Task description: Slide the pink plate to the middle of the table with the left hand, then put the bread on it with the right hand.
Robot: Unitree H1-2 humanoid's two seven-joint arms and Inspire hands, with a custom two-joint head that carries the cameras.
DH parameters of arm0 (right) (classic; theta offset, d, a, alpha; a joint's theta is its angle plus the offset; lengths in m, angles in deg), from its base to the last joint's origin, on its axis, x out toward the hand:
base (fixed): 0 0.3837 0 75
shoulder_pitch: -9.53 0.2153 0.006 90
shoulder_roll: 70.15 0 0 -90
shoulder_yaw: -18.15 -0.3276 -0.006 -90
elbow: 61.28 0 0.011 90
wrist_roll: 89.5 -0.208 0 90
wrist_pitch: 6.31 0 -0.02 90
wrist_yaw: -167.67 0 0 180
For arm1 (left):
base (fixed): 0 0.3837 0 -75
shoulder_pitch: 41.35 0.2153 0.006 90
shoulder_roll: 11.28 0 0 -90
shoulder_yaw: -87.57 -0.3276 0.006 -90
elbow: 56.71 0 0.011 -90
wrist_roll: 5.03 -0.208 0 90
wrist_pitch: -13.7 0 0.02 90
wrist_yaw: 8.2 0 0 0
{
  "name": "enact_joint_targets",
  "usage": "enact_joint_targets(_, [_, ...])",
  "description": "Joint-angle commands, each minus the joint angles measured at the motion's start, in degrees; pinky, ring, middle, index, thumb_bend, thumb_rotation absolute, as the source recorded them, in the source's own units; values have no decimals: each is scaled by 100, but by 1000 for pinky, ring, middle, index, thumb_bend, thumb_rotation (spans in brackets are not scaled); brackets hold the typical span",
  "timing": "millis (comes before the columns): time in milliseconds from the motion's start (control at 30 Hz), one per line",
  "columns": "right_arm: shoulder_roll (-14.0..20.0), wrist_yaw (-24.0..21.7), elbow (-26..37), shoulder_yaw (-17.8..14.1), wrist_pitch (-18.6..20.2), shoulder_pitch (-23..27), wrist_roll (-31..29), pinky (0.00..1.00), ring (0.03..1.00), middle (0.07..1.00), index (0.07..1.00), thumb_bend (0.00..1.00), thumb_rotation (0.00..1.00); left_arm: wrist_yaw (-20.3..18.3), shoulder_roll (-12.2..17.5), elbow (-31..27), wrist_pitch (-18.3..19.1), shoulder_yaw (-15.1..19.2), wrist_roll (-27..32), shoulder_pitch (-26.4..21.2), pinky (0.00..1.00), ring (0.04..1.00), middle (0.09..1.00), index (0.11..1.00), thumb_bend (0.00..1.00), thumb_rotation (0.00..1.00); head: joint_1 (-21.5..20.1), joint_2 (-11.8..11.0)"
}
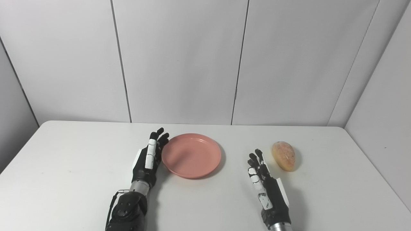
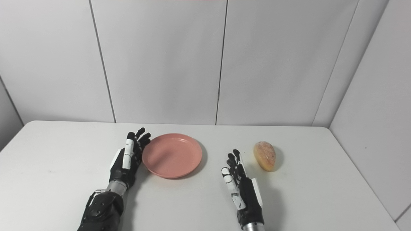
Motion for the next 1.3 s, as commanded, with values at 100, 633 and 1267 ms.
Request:
enact_joint_targets(100, [15,1,168,2,-86,213,8,1000,960,958,996,588,803,-36,-96,-22,66,-12,6,68,966,943,921,917,848,1000,-7,-23])
enact_joint_targets(633, [20,63,225,-36,-197,235,38,1000,951,959,996,557,815,-149,-238,-32,133,10,104,31,964,932,917,914,852,1000,-29,-27])
enact_joint_targets(1267, [167,254,513,-68,-245,324,379,1000,964,973,1000,605,842,-41,-325,75,12,14,60,-11,953,936,922,918,833,1000,-96,-64])
